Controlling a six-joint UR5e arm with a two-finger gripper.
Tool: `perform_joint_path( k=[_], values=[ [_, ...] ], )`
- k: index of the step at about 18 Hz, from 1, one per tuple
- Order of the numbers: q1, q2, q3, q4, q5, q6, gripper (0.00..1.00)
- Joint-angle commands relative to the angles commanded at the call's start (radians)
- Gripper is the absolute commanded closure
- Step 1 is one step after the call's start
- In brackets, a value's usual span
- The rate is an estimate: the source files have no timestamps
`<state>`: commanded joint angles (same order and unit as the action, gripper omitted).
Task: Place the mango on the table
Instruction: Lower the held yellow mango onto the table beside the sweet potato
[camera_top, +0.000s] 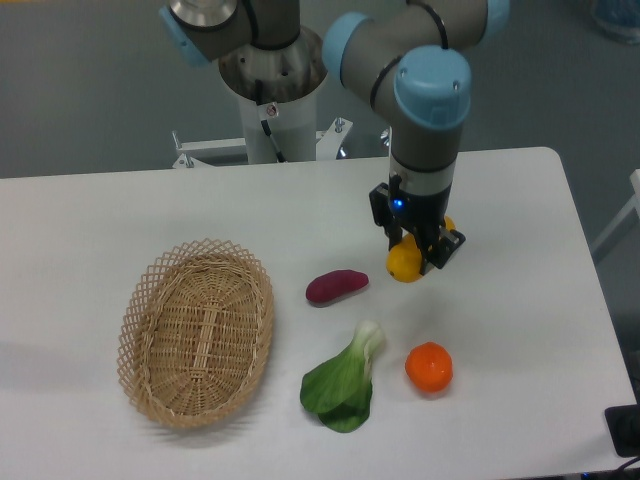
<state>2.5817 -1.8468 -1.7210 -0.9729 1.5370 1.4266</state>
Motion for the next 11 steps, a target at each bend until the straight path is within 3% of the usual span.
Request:
perform_joint_path(
  k=[4,11],
  values=[
    [0.002,-0.09,-0.025,0.149,0.002,0.0,0.45],
    [0.031,-0.121,-0.057,0.166,0.008,0.002,0.45]
  ],
)
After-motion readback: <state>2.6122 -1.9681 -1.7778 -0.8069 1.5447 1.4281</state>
